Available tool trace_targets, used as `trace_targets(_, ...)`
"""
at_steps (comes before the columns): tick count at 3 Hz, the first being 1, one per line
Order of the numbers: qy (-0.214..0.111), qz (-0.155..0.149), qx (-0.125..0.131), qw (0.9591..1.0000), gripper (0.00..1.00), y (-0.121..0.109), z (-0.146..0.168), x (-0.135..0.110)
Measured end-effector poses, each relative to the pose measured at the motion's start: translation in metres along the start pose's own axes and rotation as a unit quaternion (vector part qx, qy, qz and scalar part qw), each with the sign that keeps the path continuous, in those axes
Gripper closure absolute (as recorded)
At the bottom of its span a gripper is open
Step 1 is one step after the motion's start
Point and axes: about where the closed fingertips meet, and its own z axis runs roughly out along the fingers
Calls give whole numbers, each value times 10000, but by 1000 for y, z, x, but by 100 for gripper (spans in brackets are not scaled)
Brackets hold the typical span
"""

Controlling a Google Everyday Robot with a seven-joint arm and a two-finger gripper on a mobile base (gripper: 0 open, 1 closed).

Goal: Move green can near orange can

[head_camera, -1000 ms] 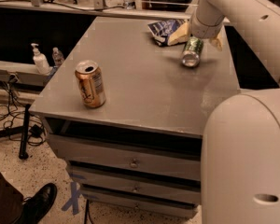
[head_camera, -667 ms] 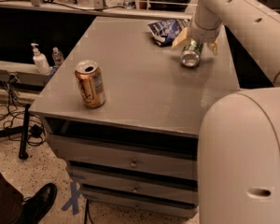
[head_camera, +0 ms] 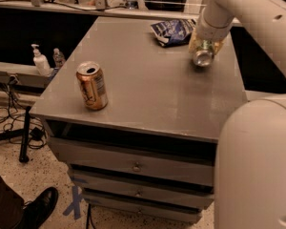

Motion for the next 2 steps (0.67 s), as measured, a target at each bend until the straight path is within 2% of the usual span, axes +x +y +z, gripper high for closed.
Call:
trace_targets(1, -97, -167, -357, 9992, 87, 4, -32, 19)
trace_targets(2, -250, -556, -859, 9944, 100, 26, -69, 56)
